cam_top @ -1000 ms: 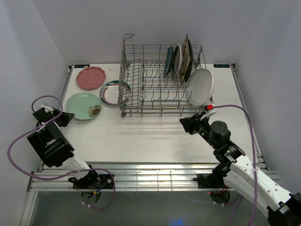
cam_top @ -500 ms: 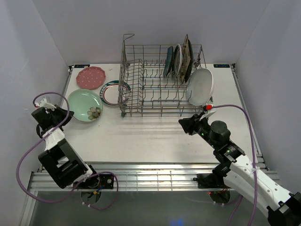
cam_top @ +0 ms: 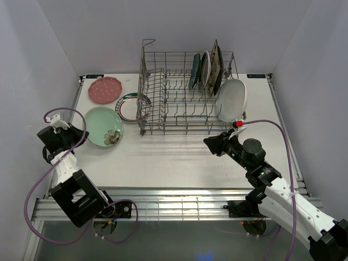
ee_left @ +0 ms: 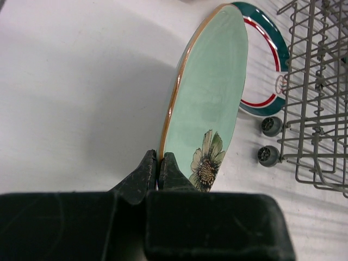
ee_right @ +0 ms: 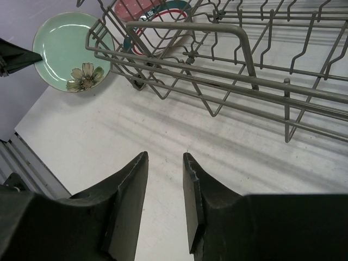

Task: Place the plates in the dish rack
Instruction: Pick up the plate from the corner of the board.

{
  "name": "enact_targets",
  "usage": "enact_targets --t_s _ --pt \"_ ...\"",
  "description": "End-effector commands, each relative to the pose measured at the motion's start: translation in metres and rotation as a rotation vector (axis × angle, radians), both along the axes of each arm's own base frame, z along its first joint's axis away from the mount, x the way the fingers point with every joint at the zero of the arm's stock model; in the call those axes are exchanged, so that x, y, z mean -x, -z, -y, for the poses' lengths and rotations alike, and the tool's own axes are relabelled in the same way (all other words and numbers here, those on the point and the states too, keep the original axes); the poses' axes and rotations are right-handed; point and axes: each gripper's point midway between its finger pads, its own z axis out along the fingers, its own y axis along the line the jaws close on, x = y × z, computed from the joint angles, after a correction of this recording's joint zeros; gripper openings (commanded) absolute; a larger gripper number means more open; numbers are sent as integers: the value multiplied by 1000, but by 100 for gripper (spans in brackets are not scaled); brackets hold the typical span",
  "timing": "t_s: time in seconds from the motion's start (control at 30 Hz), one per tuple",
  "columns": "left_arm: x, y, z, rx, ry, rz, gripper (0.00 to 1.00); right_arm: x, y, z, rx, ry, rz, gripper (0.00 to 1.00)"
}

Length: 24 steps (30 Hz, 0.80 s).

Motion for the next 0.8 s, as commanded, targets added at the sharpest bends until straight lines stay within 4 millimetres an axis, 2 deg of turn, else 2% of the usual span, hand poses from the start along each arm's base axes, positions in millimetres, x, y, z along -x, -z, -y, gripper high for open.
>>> enact_targets --t_s 0.0,0.33,0.77 --pt "-10 -60 11 -76 111 153 0 1 -12 -7 -40 -35 41 38" --pt "-6 -95 15 -96 133 163 0 2 -10 -9 -39 -45 40 38" --pt "11 -170 41 -116 215 251 0 2 -9 -16 -43 -82 43 40"
